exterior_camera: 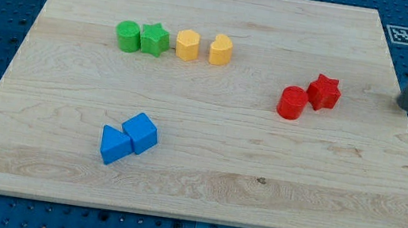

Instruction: Slide the red star slightly up

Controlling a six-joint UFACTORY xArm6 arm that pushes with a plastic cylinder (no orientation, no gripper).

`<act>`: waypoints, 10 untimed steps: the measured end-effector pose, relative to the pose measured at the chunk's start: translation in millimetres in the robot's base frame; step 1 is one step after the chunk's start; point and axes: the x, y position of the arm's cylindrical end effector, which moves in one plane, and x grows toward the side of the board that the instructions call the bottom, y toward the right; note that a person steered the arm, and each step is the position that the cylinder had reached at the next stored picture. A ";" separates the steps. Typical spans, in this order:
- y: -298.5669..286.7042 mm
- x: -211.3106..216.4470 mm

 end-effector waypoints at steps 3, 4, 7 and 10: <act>-77.5 23.5; -79.7 23.3; -132.4 8.6; -170.7 -43.7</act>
